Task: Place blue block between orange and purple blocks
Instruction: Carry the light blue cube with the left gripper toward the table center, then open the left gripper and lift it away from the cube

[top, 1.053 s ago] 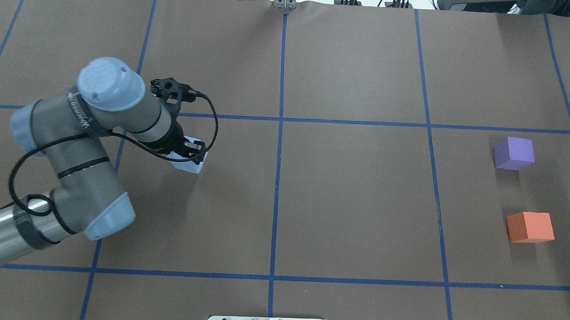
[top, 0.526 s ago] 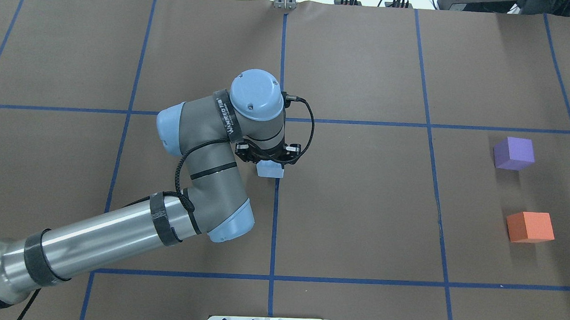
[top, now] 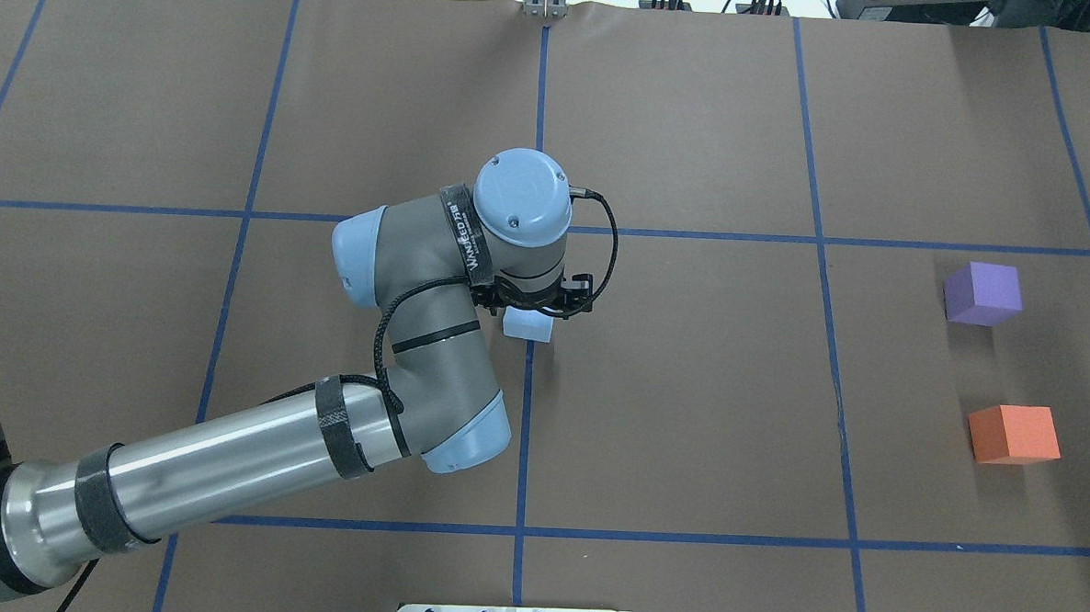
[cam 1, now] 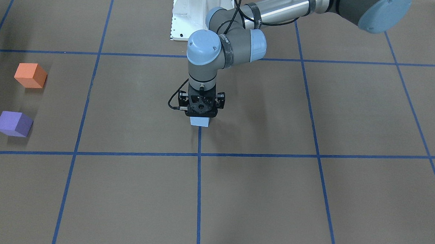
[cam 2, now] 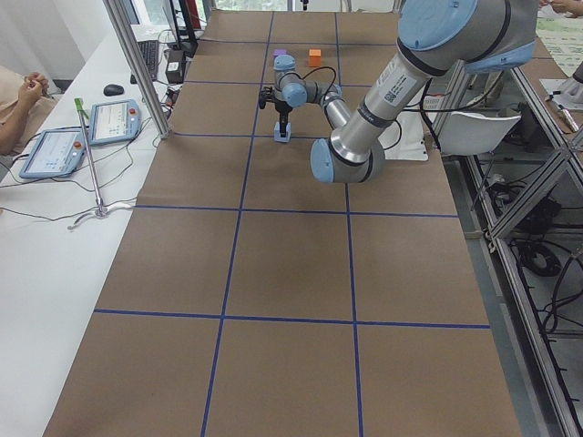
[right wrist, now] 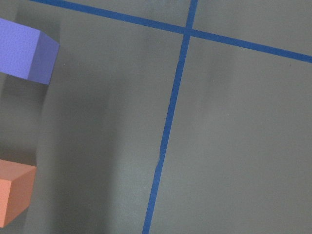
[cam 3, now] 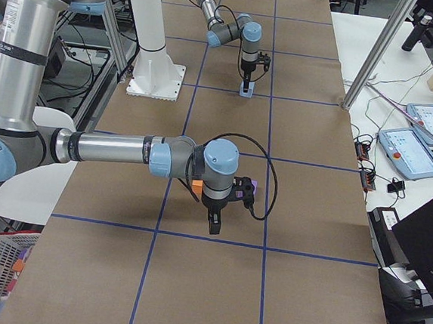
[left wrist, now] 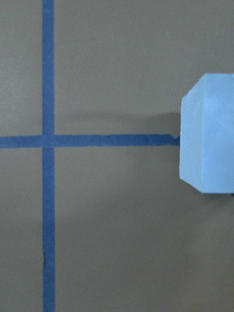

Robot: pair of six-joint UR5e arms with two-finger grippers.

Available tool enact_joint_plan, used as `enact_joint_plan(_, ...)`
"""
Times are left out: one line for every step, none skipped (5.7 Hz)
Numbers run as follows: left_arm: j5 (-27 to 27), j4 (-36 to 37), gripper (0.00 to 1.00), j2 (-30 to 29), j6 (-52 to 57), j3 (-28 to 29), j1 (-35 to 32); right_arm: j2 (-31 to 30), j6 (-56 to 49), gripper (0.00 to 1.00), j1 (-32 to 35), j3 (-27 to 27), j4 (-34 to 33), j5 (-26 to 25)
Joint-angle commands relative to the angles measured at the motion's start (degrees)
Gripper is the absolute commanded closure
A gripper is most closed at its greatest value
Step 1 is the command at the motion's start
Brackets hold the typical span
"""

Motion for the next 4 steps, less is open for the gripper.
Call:
enact_joint_plan(-2.26, 0.52, 0.00, -0.14, 7.82, -2.37, -2.52, 4.90, 0.19, 0.00, 0.02, 0.56, 2.08, -0.19)
enact_joint_plan(-11.07, 0.61, 0.00, 1.95, 15.47, -4.05, -8.72, 4.59, 0.19, 0.00, 0.02, 0.99, 3.93, 0.16)
enact_joint_plan(-19.08, 0.62, 0.00, 6.58, 27.03, -5.37, -15.83, 3.63, 0.10, 0.00, 0.02, -0.92, 9.43, 1.99)
enact_joint_plan(-22.64, 0.62, 0.00, 10.89, 38.28, -5.56, -21.73, 4.40, 5.50, 0.00, -0.24, -1.29, 11.40, 3.58)
